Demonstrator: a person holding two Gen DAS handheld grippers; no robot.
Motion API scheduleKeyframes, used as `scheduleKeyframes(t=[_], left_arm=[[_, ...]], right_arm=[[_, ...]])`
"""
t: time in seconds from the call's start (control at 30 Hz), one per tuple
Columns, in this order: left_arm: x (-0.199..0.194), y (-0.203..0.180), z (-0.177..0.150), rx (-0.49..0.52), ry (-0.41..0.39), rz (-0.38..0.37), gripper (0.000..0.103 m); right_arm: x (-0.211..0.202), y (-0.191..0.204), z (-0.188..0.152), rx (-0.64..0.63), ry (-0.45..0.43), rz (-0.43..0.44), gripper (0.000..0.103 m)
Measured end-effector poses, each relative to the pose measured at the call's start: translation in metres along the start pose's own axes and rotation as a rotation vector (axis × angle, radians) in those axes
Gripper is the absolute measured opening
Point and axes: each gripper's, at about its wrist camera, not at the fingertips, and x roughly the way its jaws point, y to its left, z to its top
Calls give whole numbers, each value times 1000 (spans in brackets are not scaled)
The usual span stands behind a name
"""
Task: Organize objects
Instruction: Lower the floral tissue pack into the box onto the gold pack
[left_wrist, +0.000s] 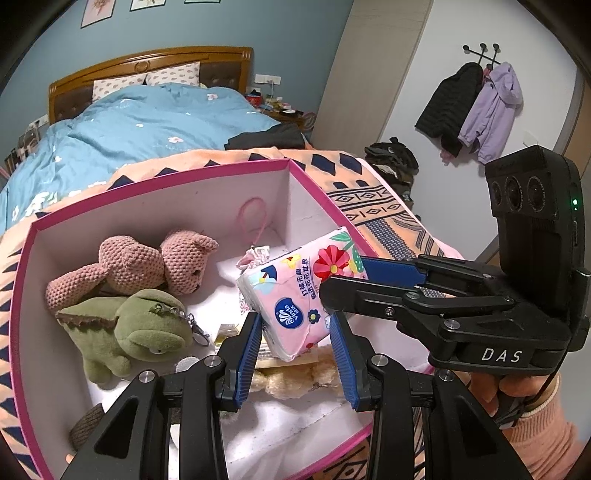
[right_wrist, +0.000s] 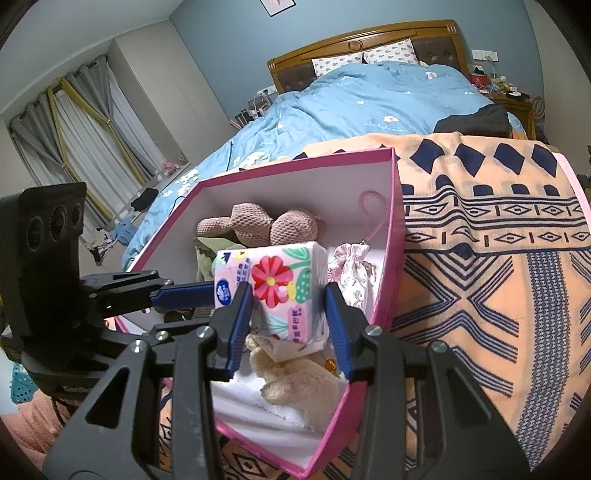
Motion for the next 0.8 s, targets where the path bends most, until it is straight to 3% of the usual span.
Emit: scheduleKeyframes(t=[0.43, 0.8], left_arm=[[8, 11, 7, -38, 11, -5, 37], [5, 15, 1, -35, -17, 16, 42]], right_arm=[[8, 2, 8, -17, 3, -77, 42], [3, 4, 1, -18, -14, -66, 43]])
